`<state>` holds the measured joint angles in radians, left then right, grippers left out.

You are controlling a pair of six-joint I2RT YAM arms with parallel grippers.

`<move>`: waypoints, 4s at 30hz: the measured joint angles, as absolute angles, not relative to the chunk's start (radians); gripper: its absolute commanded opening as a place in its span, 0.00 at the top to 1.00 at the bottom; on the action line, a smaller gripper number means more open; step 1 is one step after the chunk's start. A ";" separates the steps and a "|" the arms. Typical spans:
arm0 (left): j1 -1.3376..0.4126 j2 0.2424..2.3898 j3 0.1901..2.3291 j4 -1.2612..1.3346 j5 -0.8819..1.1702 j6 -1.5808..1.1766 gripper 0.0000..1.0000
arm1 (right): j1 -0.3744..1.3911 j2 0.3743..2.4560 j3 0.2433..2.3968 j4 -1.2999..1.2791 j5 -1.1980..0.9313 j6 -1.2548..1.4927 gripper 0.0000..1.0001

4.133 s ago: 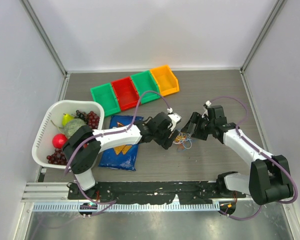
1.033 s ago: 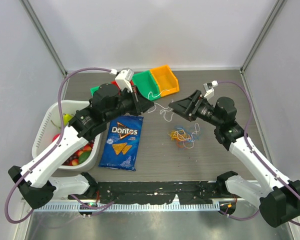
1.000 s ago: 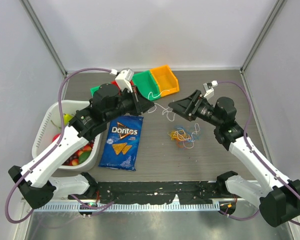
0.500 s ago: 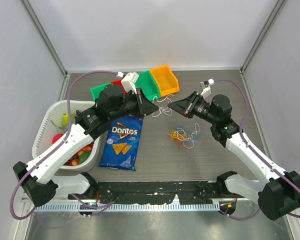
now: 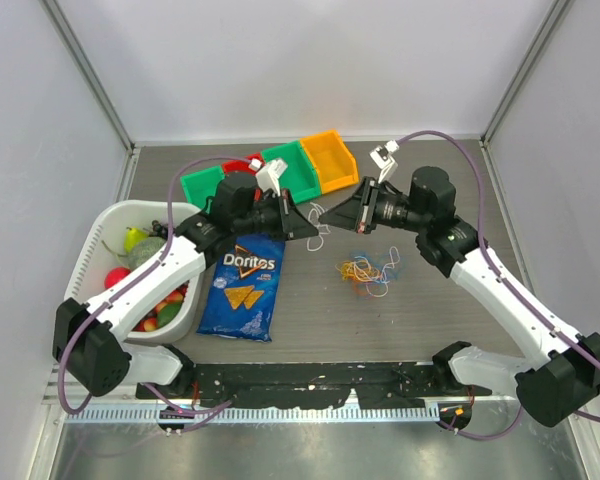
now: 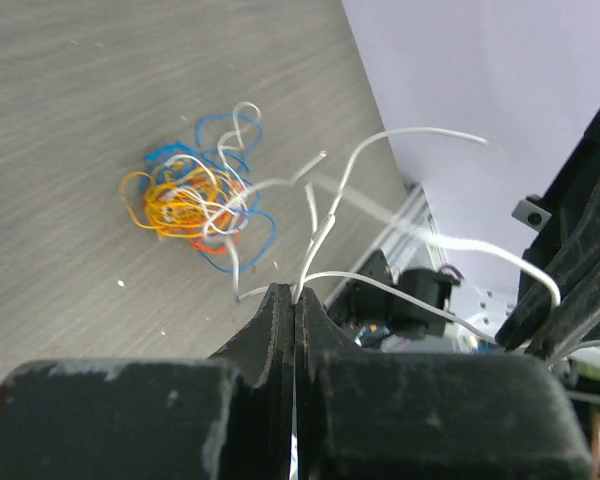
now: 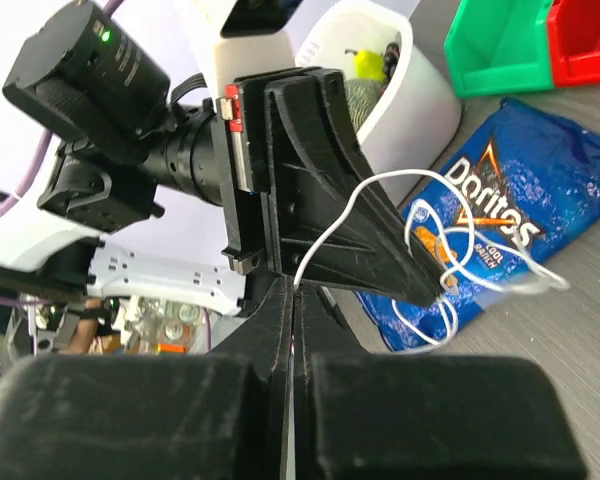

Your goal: Untangle the cables

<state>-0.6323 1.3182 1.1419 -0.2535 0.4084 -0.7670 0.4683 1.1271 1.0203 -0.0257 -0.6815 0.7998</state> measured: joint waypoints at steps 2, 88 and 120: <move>-0.632 1.327 1.126 -0.220 0.464 -0.769 1.00 | 0.477 1.140 1.045 -0.065 -0.708 0.762 0.99; -0.577 1.184 0.989 -0.070 0.811 -0.582 0.00 | 0.542 1.139 1.002 -0.093 -0.683 0.418 0.99; -0.551 1.202 1.154 -0.229 0.031 -0.385 0.01 | 0.291 2.297 1.924 -0.100 -0.072 0.564 0.99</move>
<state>-0.5514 1.2018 1.1542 -0.2295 0.0315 -0.3847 0.2913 2.2967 1.9240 -0.0998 -0.0723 0.5644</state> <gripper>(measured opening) 0.994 0.031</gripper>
